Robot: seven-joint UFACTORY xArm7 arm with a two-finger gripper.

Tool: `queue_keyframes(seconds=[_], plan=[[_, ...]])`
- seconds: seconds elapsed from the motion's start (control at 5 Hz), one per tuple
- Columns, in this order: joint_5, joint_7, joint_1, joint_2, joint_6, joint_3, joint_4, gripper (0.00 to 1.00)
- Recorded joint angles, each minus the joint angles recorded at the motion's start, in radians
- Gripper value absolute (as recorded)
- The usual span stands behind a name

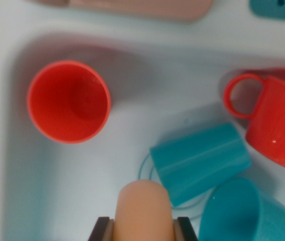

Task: Pick detergent from the sink

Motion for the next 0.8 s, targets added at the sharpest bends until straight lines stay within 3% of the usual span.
queue_keyframes(seconds=[0.2,0.4,0.6,0.8], plan=[[0.0,-0.001,0.0003,-0.01,0.034,0.0,0.025,1.0],[0.0,-0.001,0.0003,-0.01,0.034,0.0,0.025,1.0],[-0.0001,-0.002,0.0006,-0.021,0.074,0.0,0.053,1.0],[-0.0001,-0.002,0.0006,-0.021,0.074,0.0,0.053,1.0]])
